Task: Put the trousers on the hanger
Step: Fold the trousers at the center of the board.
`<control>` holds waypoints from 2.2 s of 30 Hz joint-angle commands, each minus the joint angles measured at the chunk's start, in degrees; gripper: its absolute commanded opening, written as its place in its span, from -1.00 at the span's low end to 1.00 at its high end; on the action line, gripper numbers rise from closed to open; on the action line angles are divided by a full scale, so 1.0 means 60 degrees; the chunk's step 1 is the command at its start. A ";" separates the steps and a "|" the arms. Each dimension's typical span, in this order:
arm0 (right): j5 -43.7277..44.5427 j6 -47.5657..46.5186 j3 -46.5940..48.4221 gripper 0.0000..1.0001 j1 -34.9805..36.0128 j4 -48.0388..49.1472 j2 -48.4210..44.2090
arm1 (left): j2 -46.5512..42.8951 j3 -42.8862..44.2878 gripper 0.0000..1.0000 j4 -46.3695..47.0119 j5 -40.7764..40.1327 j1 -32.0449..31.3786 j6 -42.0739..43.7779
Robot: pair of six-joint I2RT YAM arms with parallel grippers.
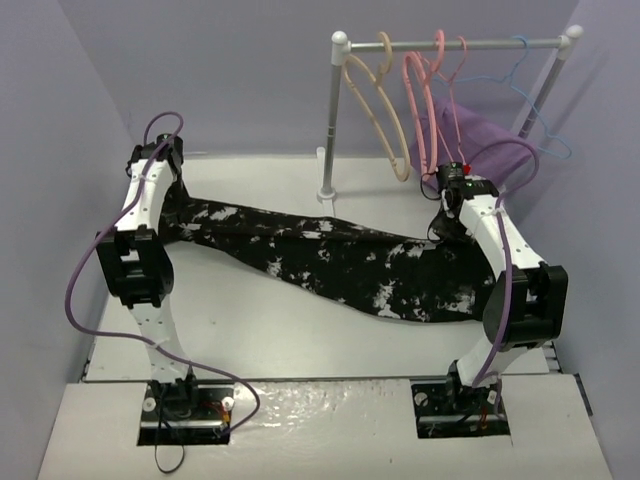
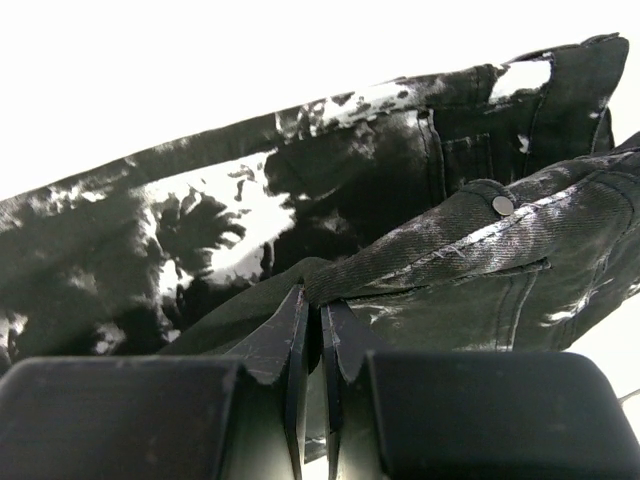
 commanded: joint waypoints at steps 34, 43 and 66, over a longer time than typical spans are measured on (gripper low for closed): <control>0.3945 0.0445 0.1349 -0.98 -0.1953 0.0098 0.1449 | 0.3585 0.5372 -0.90 -0.0932 -0.3985 -0.0408 0.2719; 0.3848 0.0449 0.1639 -1.00 -0.1939 0.0144 0.1889 | 0.3205 0.5120 -1.00 -0.0984 -0.4624 -0.0525 0.2574; 0.3943 0.0427 0.1057 -1.00 -0.1953 0.0329 0.1312 | 0.0029 0.1864 -1.00 -0.1469 -0.5322 -0.0584 0.2245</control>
